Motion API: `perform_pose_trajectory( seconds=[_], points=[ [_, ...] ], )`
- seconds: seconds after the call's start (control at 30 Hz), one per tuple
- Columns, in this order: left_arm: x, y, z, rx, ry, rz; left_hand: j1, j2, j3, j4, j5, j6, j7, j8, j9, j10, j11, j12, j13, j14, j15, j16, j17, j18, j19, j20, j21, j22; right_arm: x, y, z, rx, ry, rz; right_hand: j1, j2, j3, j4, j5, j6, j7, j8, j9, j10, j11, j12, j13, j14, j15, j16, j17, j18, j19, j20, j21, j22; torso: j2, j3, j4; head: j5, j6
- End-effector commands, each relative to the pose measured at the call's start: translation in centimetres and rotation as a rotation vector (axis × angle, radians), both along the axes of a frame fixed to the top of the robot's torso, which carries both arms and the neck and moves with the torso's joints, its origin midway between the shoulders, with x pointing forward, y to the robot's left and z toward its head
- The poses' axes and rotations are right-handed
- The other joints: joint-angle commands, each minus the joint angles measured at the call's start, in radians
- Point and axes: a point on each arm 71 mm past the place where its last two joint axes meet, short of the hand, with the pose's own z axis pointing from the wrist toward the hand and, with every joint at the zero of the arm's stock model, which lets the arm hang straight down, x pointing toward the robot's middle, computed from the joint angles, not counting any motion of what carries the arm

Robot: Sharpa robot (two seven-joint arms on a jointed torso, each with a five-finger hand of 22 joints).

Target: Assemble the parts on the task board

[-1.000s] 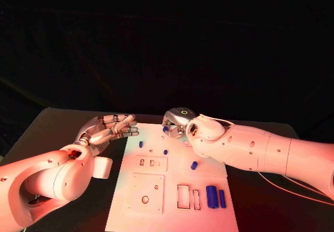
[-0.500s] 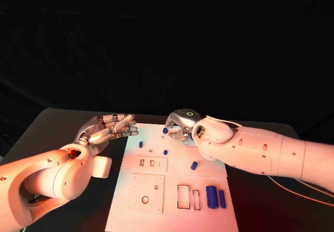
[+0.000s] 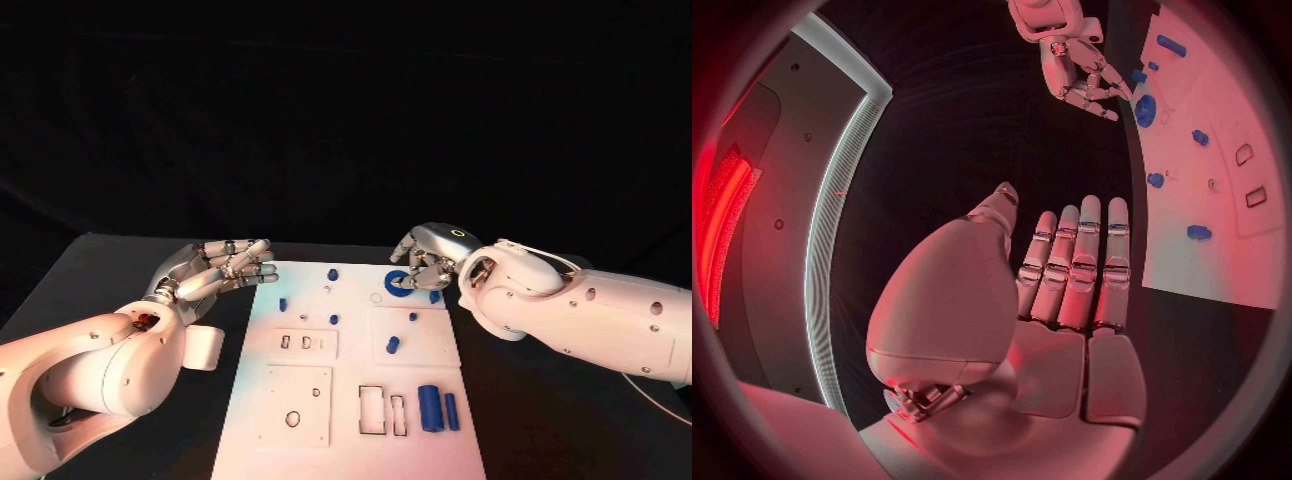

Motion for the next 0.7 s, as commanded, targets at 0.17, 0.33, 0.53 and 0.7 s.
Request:
perform_pose_trajectory(
  seconds=[0.17,0.33,0.53,0.7],
  points=[
    [0.2,-0.2,0.0,-0.013,0.001,-0.018,0.003,-0.002,-0.007,0.001,-0.006,-0.001,0.004,-0.004,-0.001,-0.001,0.002,-0.005,-0.001,-0.001,0.007,-0.006,0.001,0.009,0.0,-0.001,0.005,0.001,0.2,-2.3,-0.9,0.052,0.155,-0.084,0.084,0.053,-0.191,0.085,0.04,-0.069,0.013,0.057,0.036,-0.007,0.013,0.833,0.849,0.079,0.022,0.109,0.181,-0.019,0.041,0.014,0.042,0.092,-0.002,0.0054,-0.006,-0.003,0.0],
    [0.3,-0.2,0.0,-0.013,0.002,-0.018,0.003,-0.001,-0.007,0.0,-0.006,-0.001,0.004,-0.005,-0.002,-0.001,0.002,-0.006,-0.001,-0.001,0.007,-0.007,0.001,0.009,0.0,-0.001,0.005,0.001,0.7,-2.8,-1.2,0.047,0.169,-0.104,0.102,0.054,-0.212,0.105,0.048,-0.09,0.02,0.07,0.043,-0.004,0.02,0.868,0.888,0.081,0.024,0.118,0.196,-0.019,0.044,0.019,0.045,0.098,0.0,0.0057,-0.004,-0.003,-0.002],
    [0.3,-0.2,0.0,-0.013,0.003,-0.019,0.003,-0.001,-0.007,0.0,-0.006,-0.001,0.004,-0.005,-0.002,-0.001,0.002,-0.006,-0.001,-0.001,0.007,-0.007,0.001,0.009,0.0,-0.001,0.005,0.001,1.3,-2.5,-1.6,0.042,0.178,-0.109,0.113,0.057,-0.22,0.115,0.058,-0.098,0.022,0.077,0.047,0.002,0.022,0.886,0.908,0.084,0.026,0.124,0.208,-0.021,0.049,0.021,0.049,0.106,0.0,0.0052,-0.0026,-0.003,-0.005],
    [0.3,-0.2,0.0,-0.013,0.003,-0.019,0.003,-0.001,-0.007,0.0,-0.006,-0.001,0.004,-0.005,-0.002,-0.001,0.002,-0.006,-0.001,-0.001,0.007,-0.007,0.001,0.009,0.0,-0.001,0.005,0.001,1.8,-2.1,-2.0,0.039,0.189,-0.108,0.116,0.06,-0.223,0.12,0.063,-0.101,0.023,0.081,0.049,0.006,0.023,0.896,0.919,0.085,0.027,0.128,0.217,-0.022,0.051,0.022,0.051,0.11,0.0,0.0052,-0.0035,-0.002,-0.008]
  ],
)
